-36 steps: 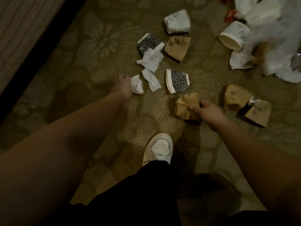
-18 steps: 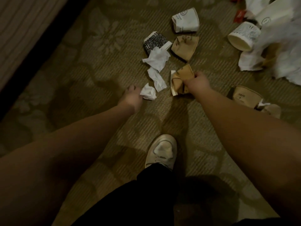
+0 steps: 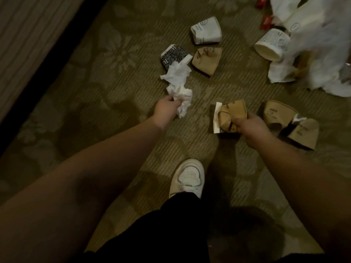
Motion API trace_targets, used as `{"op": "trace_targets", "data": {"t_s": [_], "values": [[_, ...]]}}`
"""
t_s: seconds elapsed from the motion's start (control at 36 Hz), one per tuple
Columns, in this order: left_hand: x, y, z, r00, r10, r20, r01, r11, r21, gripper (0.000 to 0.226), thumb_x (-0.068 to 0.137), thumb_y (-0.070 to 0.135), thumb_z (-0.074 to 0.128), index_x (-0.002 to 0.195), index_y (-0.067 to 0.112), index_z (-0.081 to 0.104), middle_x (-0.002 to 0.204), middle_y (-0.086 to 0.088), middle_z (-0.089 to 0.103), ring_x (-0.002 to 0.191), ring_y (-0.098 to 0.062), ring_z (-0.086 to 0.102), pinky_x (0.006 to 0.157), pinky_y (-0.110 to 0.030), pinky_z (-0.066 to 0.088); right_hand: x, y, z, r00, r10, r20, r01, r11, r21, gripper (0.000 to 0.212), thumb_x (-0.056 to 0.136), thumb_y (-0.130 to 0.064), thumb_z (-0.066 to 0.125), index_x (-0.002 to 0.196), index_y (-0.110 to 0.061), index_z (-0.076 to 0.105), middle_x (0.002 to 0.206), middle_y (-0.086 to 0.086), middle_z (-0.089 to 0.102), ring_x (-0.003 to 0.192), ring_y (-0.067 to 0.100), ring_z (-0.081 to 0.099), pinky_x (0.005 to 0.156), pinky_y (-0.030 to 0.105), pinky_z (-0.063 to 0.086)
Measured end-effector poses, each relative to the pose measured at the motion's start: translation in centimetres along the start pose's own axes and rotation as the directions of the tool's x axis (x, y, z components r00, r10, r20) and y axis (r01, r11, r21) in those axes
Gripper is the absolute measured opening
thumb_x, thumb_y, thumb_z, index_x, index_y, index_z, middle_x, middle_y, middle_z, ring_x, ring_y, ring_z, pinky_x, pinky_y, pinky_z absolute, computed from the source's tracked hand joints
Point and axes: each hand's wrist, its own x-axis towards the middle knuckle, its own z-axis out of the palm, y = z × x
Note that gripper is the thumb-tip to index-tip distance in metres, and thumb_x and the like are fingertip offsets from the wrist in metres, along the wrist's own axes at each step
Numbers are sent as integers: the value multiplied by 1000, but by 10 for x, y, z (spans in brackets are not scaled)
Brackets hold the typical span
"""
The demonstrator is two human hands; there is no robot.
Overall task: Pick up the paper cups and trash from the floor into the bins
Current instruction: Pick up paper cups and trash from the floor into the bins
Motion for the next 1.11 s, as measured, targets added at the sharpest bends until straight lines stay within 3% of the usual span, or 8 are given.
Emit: {"op": "trace_targets", "data": {"t_s": [0.17, 0.25, 0.5, 0.64, 0.78, 0.97, 1.06, 1.11], "values": [[27, 11, 21, 994, 47, -103, -8, 937, 349, 28, 95, 21, 56, 120, 11, 63, 121, -17, 59, 98, -29, 62, 75, -28, 44, -5, 0, -10, 999, -23, 26, 24, 999, -46, 43, 97, -19, 61, 139, -18, 54, 130, 4, 61, 115, 21, 57, 99, 41, 47], [25, 15, 23, 986, 142, -83, -89, 885, 458, 14, 97, 13, 52, 104, 4, 59, 96, -10, 59, 90, -25, 56, 74, -27, 38, -6, 0, -10, 998, -41, 44, 45, 995, -84, 40, 96, -18, 62, 136, -17, 55, 127, 4, 61, 115, 23, 57, 98, 42, 48], [-7, 24, 27, 978, 171, -116, -125, 937, 327, 27, 96, 9, 55, 120, 11, 42, 97, -1, 54, 99, -23, 58, 77, -31, 46, -7, -6, -12, 994, -89, 62, 98, 983, -157, 41, 96, -23, 63, 136, -20, 56, 128, 4, 62, 116, 25, 58, 94, 40, 48], [7, 40, 12, 976, 198, -86, -175, 959, 224, 60, 94, 14, 63, 147, 14, 35, 132, -7, 59, 118, -21, 58, 97, -30, 47, -5, -14, -23, 990, -119, 75, 132, 969, -210, 42, 96, -26, 63, 136, -19, 55, 126, 2, 63, 114, 23, 58, 92, 37, 46], [39, 67, 3, 980, 183, -79, -155, 949, 276, 29, 96, 16, 57, 123, 8, 61, 117, -11, 68, 107, -26, 64, 92, -34, 52, -1, -17, -36, 989, -130, 68, 143, 961, -236, 40, 94, -29, 65, 132, -20, 57, 120, -1, 64, 111, 24, 61, 100, 48, 49], [81, 59, 0, 982, 124, -144, -36, 867, 497, 60, 71, 21, 51, 130, 13, 57, 141, -15, 48, 129, -37, 47, 108, -45, 42, -7, -15, -48, 981, -169, 91, 189, 942, -279, 39, 93, -28, 66, 130, -20, 59, 120, 1, 66, 109, 23, 63, 98, 49, 51], [70, 65, 6, 981, 168, -99, -107, 886, 451, 37, 91, 7, 49, 126, 0, 58, 127, -12, 56, 117, -28, 54, 101, -29, 44, -12, -12, -53, 980, -175, 94, 195, 940, -279, 37, 94, -25, 65, 130, -20, 59, 116, -3, 66, 109, 22, 62, 98, 47, 50], [67, 63, 9, 971, 213, -104, -149, 889, 433, 26, 94, 4, 47, 114, -1, 64, 116, -18, 64, 110, -31, 60, 101, -38, 47, -15, -11, -57, 982, -170, 84, 186, 948, -257, 39, 96, -22, 63, 134, -18, 56, 112, -5, 61, 107, 19, 60, 98, 43, 49]]}}
